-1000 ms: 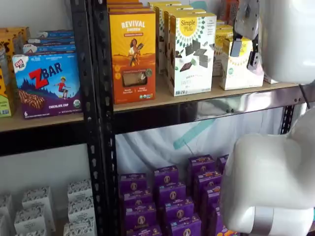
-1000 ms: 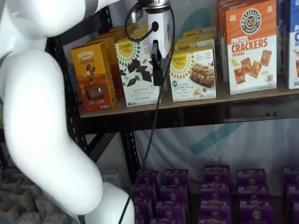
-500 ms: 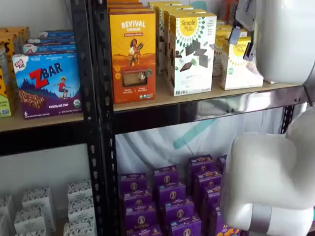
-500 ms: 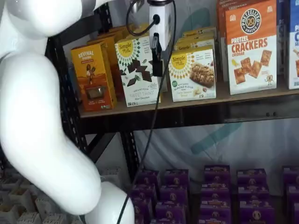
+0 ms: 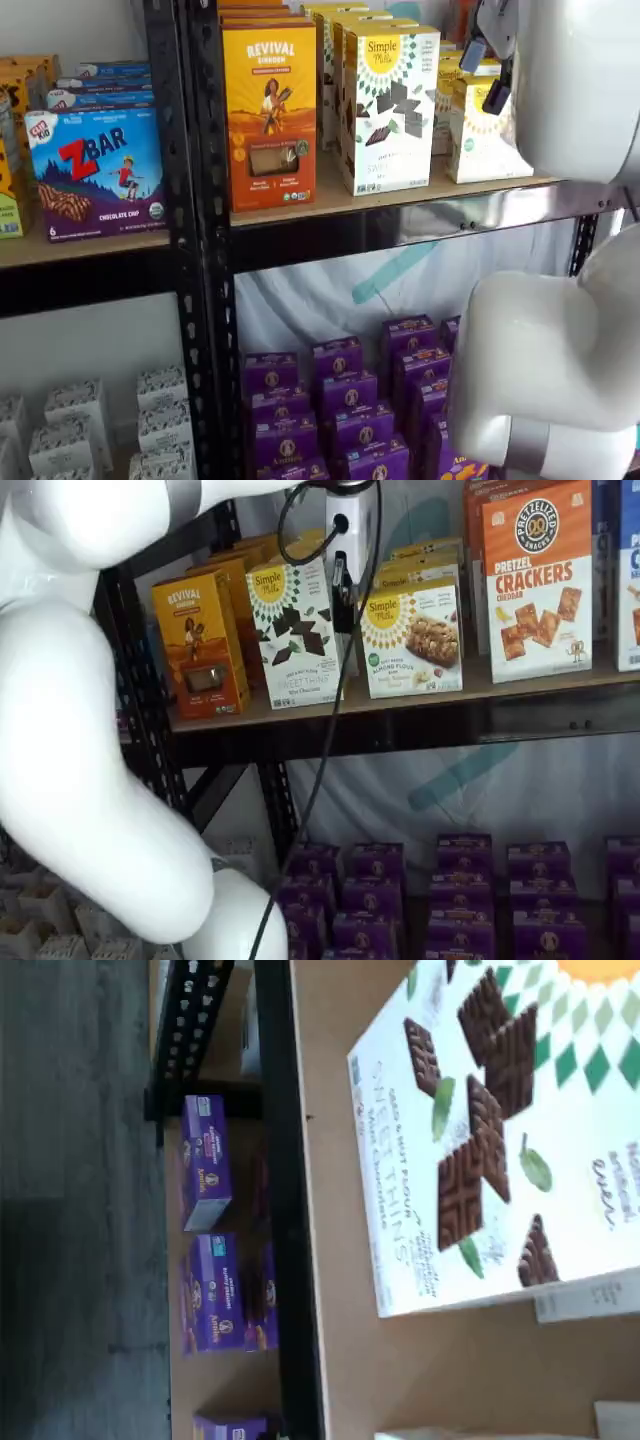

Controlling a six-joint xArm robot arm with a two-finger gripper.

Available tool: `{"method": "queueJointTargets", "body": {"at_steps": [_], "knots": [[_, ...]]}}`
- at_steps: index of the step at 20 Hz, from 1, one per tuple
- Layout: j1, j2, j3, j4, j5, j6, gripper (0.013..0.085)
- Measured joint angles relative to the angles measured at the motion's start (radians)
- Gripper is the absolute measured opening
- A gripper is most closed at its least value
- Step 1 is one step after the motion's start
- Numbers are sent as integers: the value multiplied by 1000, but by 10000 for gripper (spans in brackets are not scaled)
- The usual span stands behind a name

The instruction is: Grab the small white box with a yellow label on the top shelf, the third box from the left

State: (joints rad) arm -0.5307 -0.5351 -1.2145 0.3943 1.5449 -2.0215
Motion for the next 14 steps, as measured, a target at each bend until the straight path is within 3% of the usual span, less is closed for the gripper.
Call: {"method": "queueJointTargets", "body": {"at_steps": [10, 14], "knots": [[-29, 76, -41, 16, -44, -41, 850], [-22, 96, -56, 8, -61, -41, 850]]}}
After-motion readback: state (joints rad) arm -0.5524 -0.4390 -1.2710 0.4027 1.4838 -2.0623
